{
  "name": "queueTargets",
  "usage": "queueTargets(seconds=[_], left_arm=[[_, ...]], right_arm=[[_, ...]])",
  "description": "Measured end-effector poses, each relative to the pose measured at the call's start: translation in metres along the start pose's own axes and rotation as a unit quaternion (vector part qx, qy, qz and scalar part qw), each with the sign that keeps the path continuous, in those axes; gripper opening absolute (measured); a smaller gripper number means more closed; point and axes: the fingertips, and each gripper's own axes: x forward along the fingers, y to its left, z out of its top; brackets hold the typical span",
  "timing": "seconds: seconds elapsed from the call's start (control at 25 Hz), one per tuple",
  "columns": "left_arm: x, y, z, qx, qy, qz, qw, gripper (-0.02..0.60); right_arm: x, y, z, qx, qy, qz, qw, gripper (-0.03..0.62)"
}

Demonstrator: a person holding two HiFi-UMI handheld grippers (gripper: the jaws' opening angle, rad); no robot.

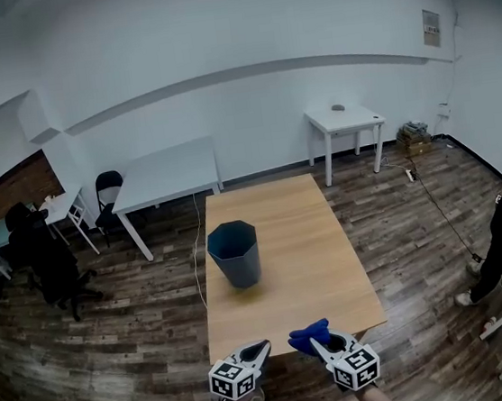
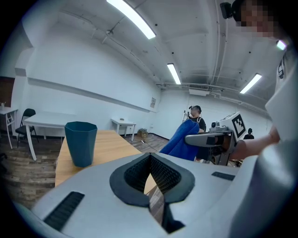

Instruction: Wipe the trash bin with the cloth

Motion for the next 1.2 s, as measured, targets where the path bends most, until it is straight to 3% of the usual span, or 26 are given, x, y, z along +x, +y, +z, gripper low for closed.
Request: queueTargets(seconds=[0.32, 0.68, 0.96, 1.2], left_arm=[[0.011, 0.071, 0.014, -0.007, -0.002, -0.007, 1.0, 0.013], [0.042, 0.171, 0.045, 0.006, -0.003, -0.036, 0.9993, 0.013], [0.061, 0.244, 0.065, 0.032, 0.009, -0.043, 0.9985, 0.014], [0.078, 0.305, 0.079, 0.059, 0.018, -0.026, 0.9977, 0.014]], right_arm=[[0.055, -0.009, 0.013, -0.002, 0.008, -0.012, 1.0, 0.08], [0.16, -0.023, 0.029, 0.015, 0.018, -0.028, 0.999, 0.08], [0.23, -0.036, 0.045, 0.021, 0.022, -0.045, 0.999, 0.08], [0.274, -0.046, 0.05, 0.029, 0.029, -0.06, 0.997, 0.08]])
